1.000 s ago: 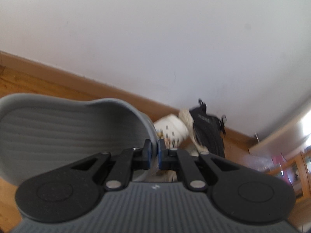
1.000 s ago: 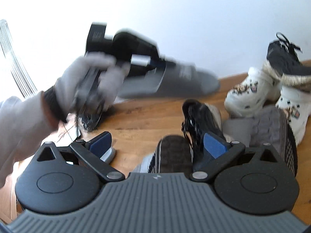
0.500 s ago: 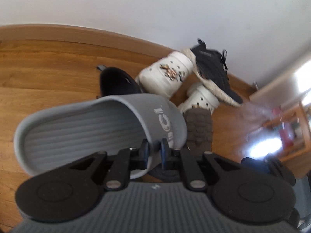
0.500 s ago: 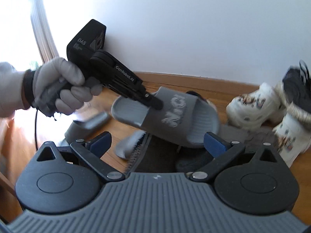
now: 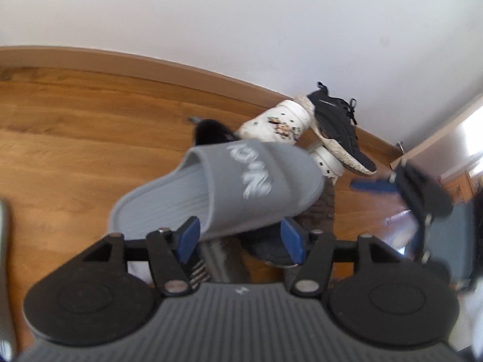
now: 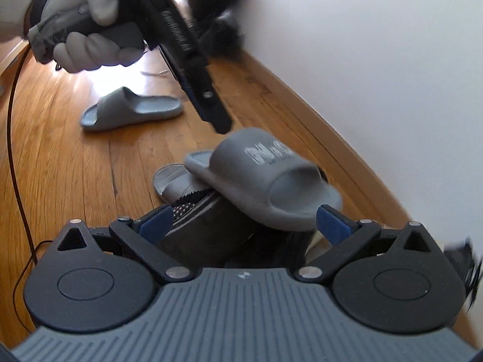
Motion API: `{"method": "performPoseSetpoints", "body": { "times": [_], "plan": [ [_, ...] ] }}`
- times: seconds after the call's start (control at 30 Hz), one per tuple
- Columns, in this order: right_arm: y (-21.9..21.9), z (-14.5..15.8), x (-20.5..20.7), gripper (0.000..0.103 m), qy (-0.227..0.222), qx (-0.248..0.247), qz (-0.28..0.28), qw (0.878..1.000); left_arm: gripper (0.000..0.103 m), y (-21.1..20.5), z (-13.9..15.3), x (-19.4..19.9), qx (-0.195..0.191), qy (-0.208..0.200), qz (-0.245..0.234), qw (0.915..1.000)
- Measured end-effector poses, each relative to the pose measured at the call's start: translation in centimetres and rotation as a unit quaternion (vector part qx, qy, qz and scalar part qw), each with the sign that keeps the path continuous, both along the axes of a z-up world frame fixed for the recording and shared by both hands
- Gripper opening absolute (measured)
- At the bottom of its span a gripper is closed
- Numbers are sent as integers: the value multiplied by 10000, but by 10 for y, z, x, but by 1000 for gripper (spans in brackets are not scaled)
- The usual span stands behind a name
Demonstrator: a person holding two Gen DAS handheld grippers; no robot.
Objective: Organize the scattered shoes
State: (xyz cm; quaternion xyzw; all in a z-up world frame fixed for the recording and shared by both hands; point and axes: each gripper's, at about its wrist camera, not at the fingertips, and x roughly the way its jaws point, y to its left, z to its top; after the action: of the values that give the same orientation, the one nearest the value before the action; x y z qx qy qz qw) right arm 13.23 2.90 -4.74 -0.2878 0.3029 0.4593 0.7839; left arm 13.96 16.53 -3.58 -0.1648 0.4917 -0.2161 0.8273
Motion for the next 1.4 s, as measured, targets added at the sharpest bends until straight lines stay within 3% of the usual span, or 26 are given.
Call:
{"method": "performPoseSetpoints", "body": {
  "times": [0.13, 0.17, 0.3, 0.4, 0.53, 0.63, 0.77, 0.9, 1.1, 1.17, 1.3, 1.4],
  "plan": [
    [33, 24, 23, 102, 222, -260, 680, 9971, 60, 33, -18, -28, -44, -29, 540, 9985],
    [42, 27, 33, 102, 336, -322, 794, 9958, 60, 46, -29, -38, -147, 135, 777, 9968],
    [79, 23, 73, 102, 611, -620, 977, 9914, 60, 65, -42, -72, -255, 335, 1041, 9937],
    [112, -1, 108, 102, 1111, -1049, 1024, 9829, 62, 72, -47, -91, -294, 349, 1080, 9931],
    [133, -37, 121, 102, 1623, -1895, 1191, 9610, 66, 81, -62, -115, -262, 400, 1193, 9917],
    [137, -64, 112, 103, 1478, -2509, 1373, 9468, 67, 82, -73, -118, -195, 471, 1176, 9918],
    [137, -81, 96, 103, 1118, -2824, 1508, 9408, 67, 81, -82, -111, -160, 483, 1054, 9931],
    [132, -80, 99, 103, 1261, -2710, 1330, 9450, 68, 87, -87, -109, -307, 458, 1117, 9922],
    [113, -76, 56, 96, 364, -2477, 1439, 9574, 68, 97, -95, -119, -307, 507, 1355, 9890],
    [113, -71, 44, 94, 141, -2430, 1506, 9582, 68, 107, -100, -121, -383, 594, 1605, 9845],
    [125, -46, 38, 90, -147, -1798, 1312, 9748, 68, 126, -99, -127, -716, 646, 2075, 9735],
    [145, -30, 40, 80, 293, -1089, 830, 9901, 68, 144, -91, -135, -708, 478, 2482, 9649]
  ]
}}
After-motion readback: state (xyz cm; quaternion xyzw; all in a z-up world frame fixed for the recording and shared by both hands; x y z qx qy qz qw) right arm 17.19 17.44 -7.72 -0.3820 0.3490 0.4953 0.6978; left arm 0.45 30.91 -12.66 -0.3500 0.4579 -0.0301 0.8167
